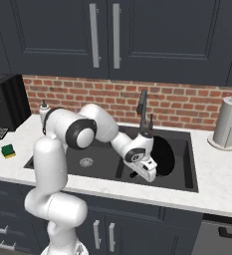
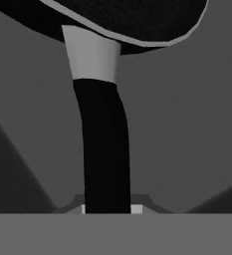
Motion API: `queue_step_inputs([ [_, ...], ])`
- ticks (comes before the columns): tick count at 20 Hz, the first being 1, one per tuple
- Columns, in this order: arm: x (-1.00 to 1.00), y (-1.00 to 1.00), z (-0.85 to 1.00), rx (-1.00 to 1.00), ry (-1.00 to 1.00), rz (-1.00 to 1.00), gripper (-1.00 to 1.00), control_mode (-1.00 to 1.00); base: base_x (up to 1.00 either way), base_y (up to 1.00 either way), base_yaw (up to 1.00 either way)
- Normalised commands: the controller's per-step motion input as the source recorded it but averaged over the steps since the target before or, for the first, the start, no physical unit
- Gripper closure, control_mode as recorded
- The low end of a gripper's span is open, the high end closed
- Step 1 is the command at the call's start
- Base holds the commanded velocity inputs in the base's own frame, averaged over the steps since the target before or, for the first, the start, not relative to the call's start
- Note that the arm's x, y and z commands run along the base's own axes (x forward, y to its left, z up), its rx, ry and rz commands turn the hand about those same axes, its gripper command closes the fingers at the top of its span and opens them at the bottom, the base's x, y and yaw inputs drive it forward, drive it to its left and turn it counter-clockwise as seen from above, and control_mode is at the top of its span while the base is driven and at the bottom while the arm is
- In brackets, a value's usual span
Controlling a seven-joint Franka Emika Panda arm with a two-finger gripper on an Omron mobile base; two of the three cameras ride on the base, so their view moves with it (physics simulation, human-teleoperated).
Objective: Pick the pan and sponge and place them into the sink. Then turn on the water.
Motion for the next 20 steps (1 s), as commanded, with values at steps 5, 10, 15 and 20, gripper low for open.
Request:
queue_step_inputs([
  [5, 0.0, -0.21, -0.03, 0.0, 0.0, -0.05, 1.0, -1.0, 0.0, 0.0, 0.0],
  [10, -0.03, -0.2, 0.0, 0.0, 0.0, -0.15, 1.0, -1.0, 0.0, 0.0, 0.0],
  [15, -0.01, -0.04, 0.0, 0.0, 0.05, -0.25, 1.0, -1.0, 0.0, 0.0, 0.0],
  [20, 0.05, 0.0, -0.03, 0.0, 0.15, -0.23, 1.0, -1.0, 0.0, 0.0, 0.0],
])
